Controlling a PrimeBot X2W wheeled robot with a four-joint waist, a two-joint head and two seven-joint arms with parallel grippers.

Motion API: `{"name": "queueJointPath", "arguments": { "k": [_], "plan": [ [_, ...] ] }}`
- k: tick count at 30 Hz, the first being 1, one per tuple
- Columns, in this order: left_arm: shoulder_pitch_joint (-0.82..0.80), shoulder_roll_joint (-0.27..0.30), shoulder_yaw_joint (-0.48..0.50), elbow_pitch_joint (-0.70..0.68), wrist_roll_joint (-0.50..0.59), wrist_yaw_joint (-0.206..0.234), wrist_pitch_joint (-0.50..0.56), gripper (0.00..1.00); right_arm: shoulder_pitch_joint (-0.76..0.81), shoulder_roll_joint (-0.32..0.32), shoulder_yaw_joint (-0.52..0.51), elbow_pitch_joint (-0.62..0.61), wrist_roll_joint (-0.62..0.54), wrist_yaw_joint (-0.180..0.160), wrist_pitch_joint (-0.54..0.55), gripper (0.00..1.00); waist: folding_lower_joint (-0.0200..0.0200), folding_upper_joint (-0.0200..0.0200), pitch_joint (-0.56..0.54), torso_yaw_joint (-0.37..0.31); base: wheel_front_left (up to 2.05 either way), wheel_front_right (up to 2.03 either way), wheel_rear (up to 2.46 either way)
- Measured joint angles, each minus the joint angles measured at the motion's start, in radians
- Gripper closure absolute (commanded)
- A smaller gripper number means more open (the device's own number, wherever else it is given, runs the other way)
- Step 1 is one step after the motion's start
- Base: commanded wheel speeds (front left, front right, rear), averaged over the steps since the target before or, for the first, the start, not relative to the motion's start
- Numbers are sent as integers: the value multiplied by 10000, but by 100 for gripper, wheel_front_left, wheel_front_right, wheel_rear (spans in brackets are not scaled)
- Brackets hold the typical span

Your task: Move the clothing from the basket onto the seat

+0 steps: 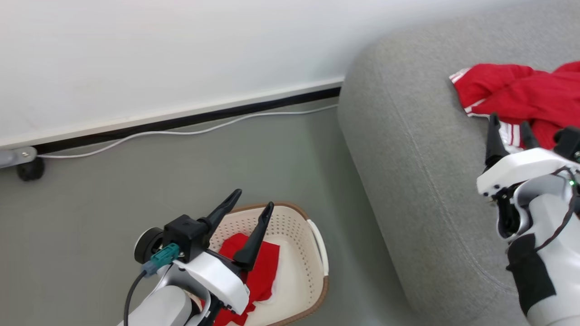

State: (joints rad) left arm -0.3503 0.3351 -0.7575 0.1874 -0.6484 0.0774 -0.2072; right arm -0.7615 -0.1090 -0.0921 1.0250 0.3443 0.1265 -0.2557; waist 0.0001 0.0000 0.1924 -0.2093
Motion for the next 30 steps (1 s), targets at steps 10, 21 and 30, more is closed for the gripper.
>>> {"name": "queueJointPath", "arguments": {
  "k": [10,21,30],
  "plan": [
    [192,-71,654,456,-228,278,-314,0,1664,280,1062,-2399,157,0,0,0,0,0,-667,1244,0,0,0],
    [902,58,1691,819,-314,558,-410,0,3270,518,1233,-4481,-550,0,0,0,-1,0,-1417,2667,0,0,0],
    [1624,71,2362,825,-290,560,-412,0,4728,566,1398,-5545,-573,0,0,0,-1,0,-1932,3286,0,0,0]
  ]
}}
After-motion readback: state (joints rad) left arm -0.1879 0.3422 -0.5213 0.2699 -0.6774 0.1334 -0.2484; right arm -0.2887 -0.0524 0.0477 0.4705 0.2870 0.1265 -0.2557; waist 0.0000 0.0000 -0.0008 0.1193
